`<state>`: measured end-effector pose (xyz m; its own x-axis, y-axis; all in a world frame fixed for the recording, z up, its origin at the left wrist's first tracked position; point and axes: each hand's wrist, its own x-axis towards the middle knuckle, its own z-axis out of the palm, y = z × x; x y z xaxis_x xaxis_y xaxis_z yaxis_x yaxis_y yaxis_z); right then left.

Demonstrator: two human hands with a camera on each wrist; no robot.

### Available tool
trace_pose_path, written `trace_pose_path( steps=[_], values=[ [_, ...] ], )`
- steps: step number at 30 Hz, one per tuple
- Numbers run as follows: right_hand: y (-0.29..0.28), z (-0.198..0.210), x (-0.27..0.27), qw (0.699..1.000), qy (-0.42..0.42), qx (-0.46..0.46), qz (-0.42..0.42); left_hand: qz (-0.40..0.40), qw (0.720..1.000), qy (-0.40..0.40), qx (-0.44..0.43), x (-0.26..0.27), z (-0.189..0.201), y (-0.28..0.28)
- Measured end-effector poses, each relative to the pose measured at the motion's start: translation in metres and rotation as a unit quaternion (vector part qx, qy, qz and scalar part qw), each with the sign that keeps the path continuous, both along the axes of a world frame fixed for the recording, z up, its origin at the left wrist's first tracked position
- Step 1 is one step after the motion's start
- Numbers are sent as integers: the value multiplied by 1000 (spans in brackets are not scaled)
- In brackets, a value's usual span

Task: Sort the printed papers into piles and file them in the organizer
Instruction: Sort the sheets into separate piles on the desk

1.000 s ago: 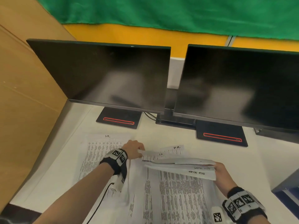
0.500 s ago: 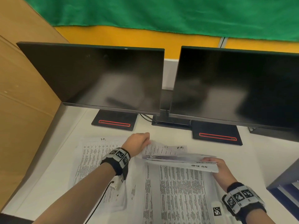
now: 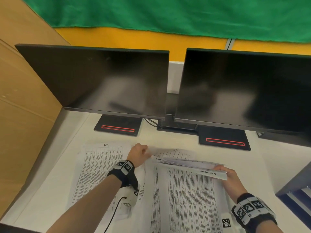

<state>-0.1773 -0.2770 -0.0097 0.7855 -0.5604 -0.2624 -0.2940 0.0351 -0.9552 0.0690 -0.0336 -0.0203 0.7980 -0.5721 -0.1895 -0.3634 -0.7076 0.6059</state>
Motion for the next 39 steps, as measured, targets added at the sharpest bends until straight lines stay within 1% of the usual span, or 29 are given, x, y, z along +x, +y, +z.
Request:
trace_pose_path(
  steps=[2,4,5,6,7,9,10,11,13,14,16,20,22,24,25,27,30,33,35,37,39],
  values=[
    [-1,0,0,1000,5,4,-4,47,998,-27,-41,-2,6,-7],
    [-3,-2,-1,1000,14,1,-8,102,989,-28,-99,-8,15,-13],
    [-4,-3,-1,1000,18,0,-11,117,985,-16,-129,-10,18,-14],
    [-5,-5,-2,1000,20,3,-14,118,983,10,-141,-11,20,-13],
    [-5,-6,-3,1000,21,6,-17,99,986,49,-124,-10,21,-11],
    [-6,-7,-4,999,25,5,-19,5,994,112,-4,-6,21,-6],
    [-6,-8,-4,999,28,3,-17,-26,993,109,37,-4,21,-3],
    [-5,-7,-5,999,31,-1,-11,-26,995,92,38,-2,23,0],
    [-5,-6,-5,999,35,-4,-5,23,998,48,-39,2,29,4],
    [-5,-6,-5,999,38,-4,-5,62,993,42,-94,7,34,9],
    [-5,-5,-5,999,38,1,-5,147,972,56,-177,20,47,27],
    [-7,-8,-2,999,45,-6,0,273,927,69,-246,56,75,83],
    [-8,-10,0,999,49,-10,0,329,896,112,-276,70,77,113],
    [-8,-10,3,999,47,-13,3,360,869,181,-286,77,67,134],
    [-8,-11,5,999,48,-12,5,366,865,208,-275,73,63,137],
    [-7,-11,7,999,49,2,6,376,871,222,-226,64,47,138],
    [-7,-11,9,999,49,11,1,381,900,180,-116,53,28,148],
    [-7,-10,9,999,50,12,0,349,925,152,2,65,17,187],
    [-7,-11,10,999,52,10,0,343,927,134,74,71,16,212],
    [-8,-11,11,998,59,4,-3,323,932,102,126,73,15,228],
    [-8,-10,12,998,65,0,-2,328,929,79,154,77,9,237]
  ],
)
